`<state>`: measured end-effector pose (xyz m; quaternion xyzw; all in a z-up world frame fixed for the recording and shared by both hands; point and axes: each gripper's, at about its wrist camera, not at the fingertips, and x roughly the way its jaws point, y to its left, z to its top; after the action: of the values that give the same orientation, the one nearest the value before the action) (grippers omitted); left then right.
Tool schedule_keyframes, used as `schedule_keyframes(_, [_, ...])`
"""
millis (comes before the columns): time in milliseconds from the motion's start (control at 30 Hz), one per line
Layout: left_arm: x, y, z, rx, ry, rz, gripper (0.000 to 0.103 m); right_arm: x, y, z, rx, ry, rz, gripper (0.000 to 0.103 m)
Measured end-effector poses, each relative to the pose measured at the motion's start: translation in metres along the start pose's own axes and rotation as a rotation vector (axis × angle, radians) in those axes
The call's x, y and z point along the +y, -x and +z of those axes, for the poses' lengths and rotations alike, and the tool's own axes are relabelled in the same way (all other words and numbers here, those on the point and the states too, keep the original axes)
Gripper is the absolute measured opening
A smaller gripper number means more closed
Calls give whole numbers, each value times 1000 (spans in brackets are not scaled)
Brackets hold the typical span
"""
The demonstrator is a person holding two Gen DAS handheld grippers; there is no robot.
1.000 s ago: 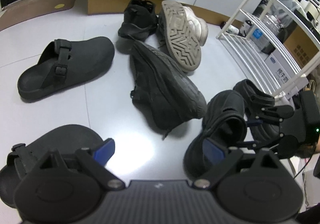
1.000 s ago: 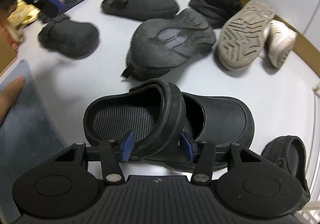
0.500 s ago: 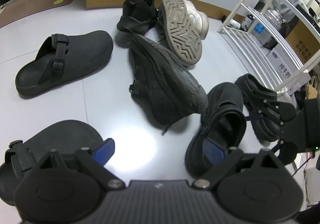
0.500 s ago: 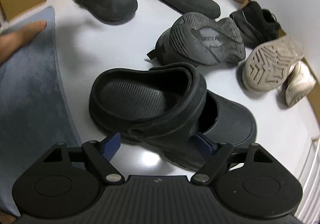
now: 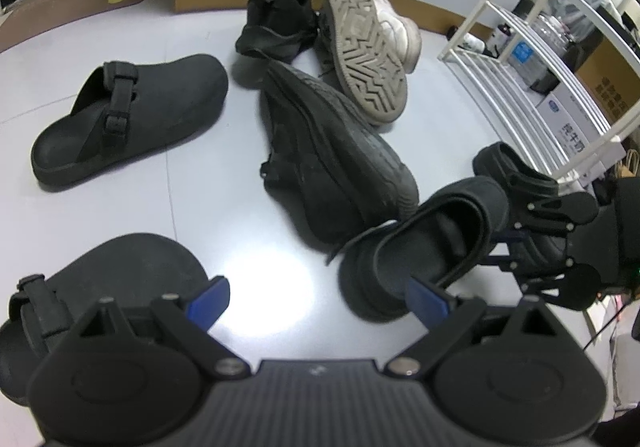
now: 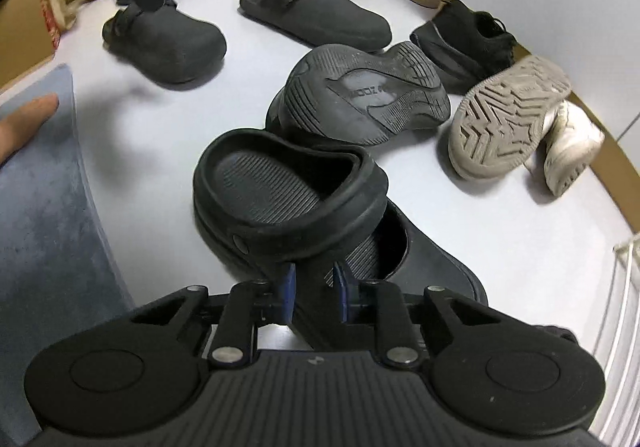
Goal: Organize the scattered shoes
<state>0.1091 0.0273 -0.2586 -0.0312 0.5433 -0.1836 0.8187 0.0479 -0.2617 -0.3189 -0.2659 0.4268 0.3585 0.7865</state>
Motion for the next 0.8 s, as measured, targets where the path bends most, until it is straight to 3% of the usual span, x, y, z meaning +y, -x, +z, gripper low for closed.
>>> schedule_keyframes(100, [0,0,0,2,0,5,96,-3,2,-1,13,-44,12,18])
schedule_keyframes(200, [1,0,-1,1,3,5,96,-9,6,0,44,-105,38,8])
schedule_keyframes(300, [1,0,-1,1,2,4,96,-11,12,0,50,-107,71,13])
schedule_keyframes(367, [1,0,-1,1,2,5,96,-12,15,-1,41,-89,44,39])
schedule_keyframes(400, [1,0,-1,2,2,5,96,-13,15,-1,36,-77,18,73])
schedule_keyframes(433, [1,0,-1,2,1,5,96,-14,16,-1,30,-65,-8,93])
schedule_keyframes(500, [0,0,-1,4,1,6,96,-16,18,-3,-19,-18,-93,96])
schedule_keyframes(800, [2,-3,1,12,-8,8,96,-26,-14,5,-2,114,-80,97])
